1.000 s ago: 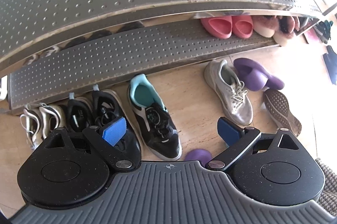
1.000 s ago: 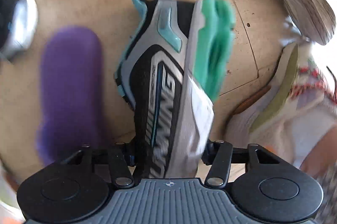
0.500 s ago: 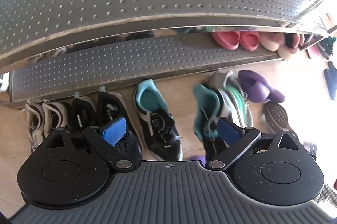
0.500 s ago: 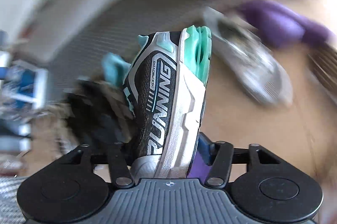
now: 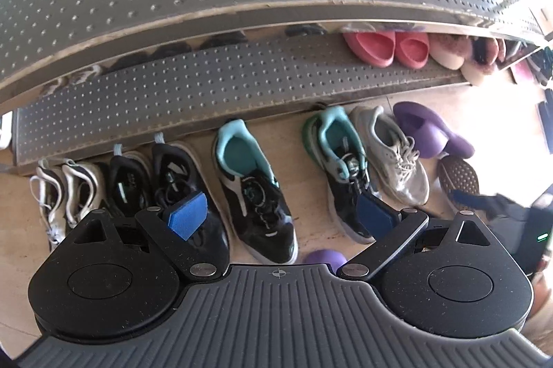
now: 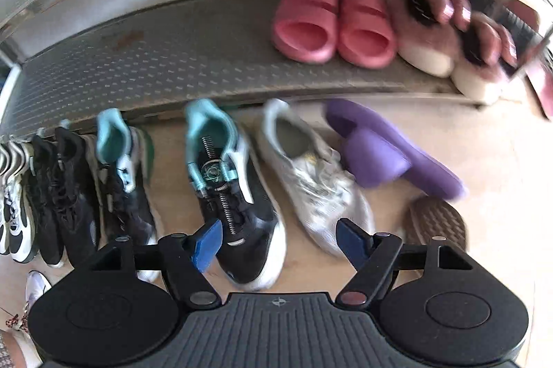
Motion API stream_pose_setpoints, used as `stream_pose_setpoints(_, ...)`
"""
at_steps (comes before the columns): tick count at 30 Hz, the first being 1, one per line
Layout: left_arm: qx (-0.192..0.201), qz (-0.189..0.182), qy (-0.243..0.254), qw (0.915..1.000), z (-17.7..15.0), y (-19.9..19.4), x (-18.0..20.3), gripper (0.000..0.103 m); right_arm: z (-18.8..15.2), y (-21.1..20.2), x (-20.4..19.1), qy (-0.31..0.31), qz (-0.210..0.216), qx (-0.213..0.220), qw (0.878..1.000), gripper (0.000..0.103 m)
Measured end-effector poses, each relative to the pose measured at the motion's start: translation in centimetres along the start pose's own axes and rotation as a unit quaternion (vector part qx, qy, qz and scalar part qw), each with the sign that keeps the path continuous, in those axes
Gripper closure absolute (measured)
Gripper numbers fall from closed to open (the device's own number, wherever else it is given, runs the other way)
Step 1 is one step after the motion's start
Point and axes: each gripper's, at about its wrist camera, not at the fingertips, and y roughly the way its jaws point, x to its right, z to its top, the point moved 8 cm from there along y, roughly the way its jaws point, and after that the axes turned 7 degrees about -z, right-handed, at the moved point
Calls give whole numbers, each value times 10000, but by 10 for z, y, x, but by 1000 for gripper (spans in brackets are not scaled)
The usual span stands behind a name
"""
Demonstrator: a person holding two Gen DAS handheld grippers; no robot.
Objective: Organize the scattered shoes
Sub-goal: 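Set the teal-lined sneaker beside its mate in the row, right tool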
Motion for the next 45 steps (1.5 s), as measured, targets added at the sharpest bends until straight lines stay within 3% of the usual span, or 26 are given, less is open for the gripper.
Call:
stream_pose_setpoints(5,7,-27,8,10000,2,-1,-3,6,4,41,-34,-639,103,-101,9979,23)
stream_pose_setpoints(9,68,9,-162,9998,6,-8,-22,6,21,75,-47,-600,82,-237,9979,18)
stream_pose_setpoints(14,162,129,-426,9989,11,-15,-50,6,29,105,-54,-618,-208,-535,9964,17)
stream_pose_setpoints(18,164,46,-589,9981,13,-19,-63,6,23,145,-61,-986,-814,-858,9881,17)
stream_pose_setpoints(21,180,-11,-639,9978,15,-21,-68,6,8,166,-60,-1006,-1080,-1195,9818,29)
stream_pose_setpoints(24,207,-27,-677,9975,16,-24,-71,6,11,163,-68,-715,-1131,-1103,9849,35)
stream_pose_setpoints(27,202,-46,-699,9973,15,-25,-71,6,13,157,-74,-259,-974,-1024,9896,36)
stream_pose_setpoints(30,180,-63,-674,9975,12,-25,-68,6,11,153,-85,-209,-950,-959,9906,36)
stream_pose_setpoints(35,162,-31,-588,9981,11,-23,-64,6,6,141,-126,-733,-635,-773,9923,37)
stream_pose_setpoints(37,153,-18,-567,9983,11,-22,-62,6,4,138,-141,-1048,-901,-676,9881,38)
stream_pose_setpoints(41,140,1,-527,9985,11,-21,-62,6,4,137,-137,-789,-842,-778,9903,38)
stream_pose_setpoints(45,139,72,-488,9987,13,-21,-63,6,8,131,-131,-508,-456,-992,9927,24)
